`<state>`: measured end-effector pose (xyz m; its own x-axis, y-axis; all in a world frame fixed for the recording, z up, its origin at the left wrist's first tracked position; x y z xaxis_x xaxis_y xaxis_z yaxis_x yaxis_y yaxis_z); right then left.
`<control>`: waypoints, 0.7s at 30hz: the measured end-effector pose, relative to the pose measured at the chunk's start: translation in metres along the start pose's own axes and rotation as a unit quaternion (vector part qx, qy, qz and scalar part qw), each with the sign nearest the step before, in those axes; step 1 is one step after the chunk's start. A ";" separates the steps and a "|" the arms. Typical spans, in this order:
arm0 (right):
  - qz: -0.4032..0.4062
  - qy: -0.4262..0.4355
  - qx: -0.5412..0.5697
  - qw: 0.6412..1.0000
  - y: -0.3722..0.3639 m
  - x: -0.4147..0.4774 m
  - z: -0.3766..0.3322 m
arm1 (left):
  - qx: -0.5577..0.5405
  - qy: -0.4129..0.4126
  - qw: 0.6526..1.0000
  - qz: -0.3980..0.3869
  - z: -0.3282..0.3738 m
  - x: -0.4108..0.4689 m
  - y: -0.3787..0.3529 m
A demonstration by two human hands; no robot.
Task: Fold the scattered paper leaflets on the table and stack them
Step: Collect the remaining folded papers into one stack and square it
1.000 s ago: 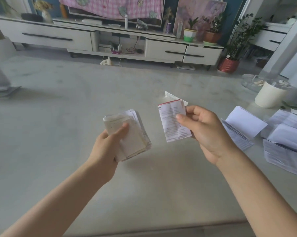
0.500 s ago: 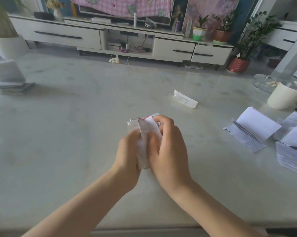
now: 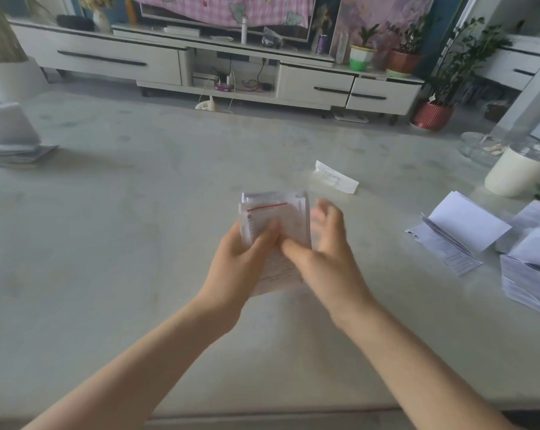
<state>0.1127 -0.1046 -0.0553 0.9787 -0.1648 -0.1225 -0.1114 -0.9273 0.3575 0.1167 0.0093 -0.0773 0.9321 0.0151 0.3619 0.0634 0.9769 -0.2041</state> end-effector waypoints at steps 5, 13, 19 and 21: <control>-0.074 0.054 -0.034 0.995 0.004 0.007 0.002 | 0.124 -0.139 0.977 -0.107 0.018 0.000 -0.013; -0.108 0.080 -0.078 0.988 -0.020 0.004 0.025 | 0.391 -0.120 0.891 -0.195 -0.019 -0.008 -0.009; -0.140 0.035 -0.048 0.988 -0.007 0.008 0.015 | 0.130 -0.040 0.986 -0.102 -0.003 0.003 0.002; -0.199 -0.019 -0.021 0.980 -0.004 0.005 0.013 | -0.003 0.047 0.986 -0.159 -0.006 0.001 -0.009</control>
<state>0.1159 -0.1059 -0.0697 0.9364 0.1936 -0.2928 0.2849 -0.9065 0.3116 0.1187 -0.0008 -0.0804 0.8937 -0.3123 0.3223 0.3599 0.9278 -0.0988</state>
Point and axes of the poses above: each hand's wrist, its own x-axis towards the middle knuckle, its own y-axis out of the back of the hand, z = x × y, the point moved 10 cm from there along x, towards the middle knuckle, and after that the axes turned 15 degrees about -y, right-handed, at the moved point
